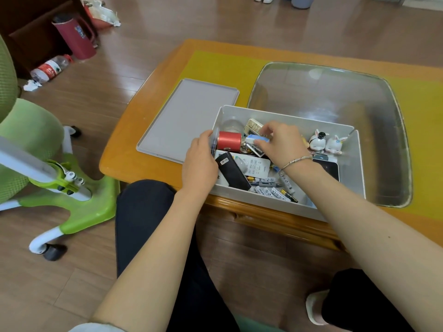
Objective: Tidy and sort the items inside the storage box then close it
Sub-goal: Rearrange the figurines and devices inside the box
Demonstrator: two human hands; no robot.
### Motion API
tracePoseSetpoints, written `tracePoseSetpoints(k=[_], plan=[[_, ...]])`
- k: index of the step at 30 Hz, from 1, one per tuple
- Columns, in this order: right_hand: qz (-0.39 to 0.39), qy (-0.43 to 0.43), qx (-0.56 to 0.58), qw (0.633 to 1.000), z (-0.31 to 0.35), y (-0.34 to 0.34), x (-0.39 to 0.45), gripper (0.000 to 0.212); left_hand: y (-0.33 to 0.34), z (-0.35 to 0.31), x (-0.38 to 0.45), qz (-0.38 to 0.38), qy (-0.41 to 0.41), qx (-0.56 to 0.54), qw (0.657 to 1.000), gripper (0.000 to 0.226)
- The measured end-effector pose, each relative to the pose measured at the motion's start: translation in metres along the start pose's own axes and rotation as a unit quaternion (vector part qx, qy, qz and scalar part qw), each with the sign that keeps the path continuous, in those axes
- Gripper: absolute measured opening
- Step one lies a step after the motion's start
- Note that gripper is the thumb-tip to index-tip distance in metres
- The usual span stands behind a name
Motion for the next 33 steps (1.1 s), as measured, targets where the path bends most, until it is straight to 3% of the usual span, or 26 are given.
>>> tracePoseSetpoints(k=[5,10,13,15,20,25,30,33], plan=[[-0.02,-0.037,-0.024,0.999,0.008,-0.009,-0.003,0.022,0.001,0.003,0.001,-0.02,-0.006,-0.007,1.0,0.053],[0.054,-0.088,0.047,0.993,0.024,0.001,-0.011,0.01,0.003,0.003,0.01,-0.024,0.006,-0.008,1.0,0.053],[0.154,-0.068,0.086,0.982,0.027,0.02,-0.021,0.033,0.004,0.004,0.013,-0.031,-0.003,-0.029,0.999,0.053],[0.23,-0.055,0.054,0.97,0.028,0.037,-0.027,0.049,0.004,0.007,0.012,-0.037,-0.01,-0.054,0.998,0.048],[0.267,-0.065,0.018,0.961,0.031,0.058,-0.029,0.07,0.005,0.008,0.012,-0.033,-0.007,-0.076,0.997,0.042],[0.227,-0.06,0.096,0.967,0.035,0.058,-0.03,0.056,0.005,0.009,0.012,-0.028,0.0,-0.077,0.997,0.04],[0.111,-0.013,0.169,0.979,0.012,0.02,-0.026,0.024,0.004,0.006,0.011,-0.016,0.0,-0.073,0.997,0.039],[0.043,0.022,0.195,0.98,-0.013,-0.005,-0.029,0.016,-0.008,-0.008,0.004,-0.079,0.062,0.016,0.995,0.038]])
Point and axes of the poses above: each hand's wrist, its own x-axis towards the middle knuckle, its own y-axis out of the palm, z = x × y, the point moved 8 cm from there along x, towards the middle knuckle, and after that the axes turned 10 degrees about -y, right-handed, at the moved point
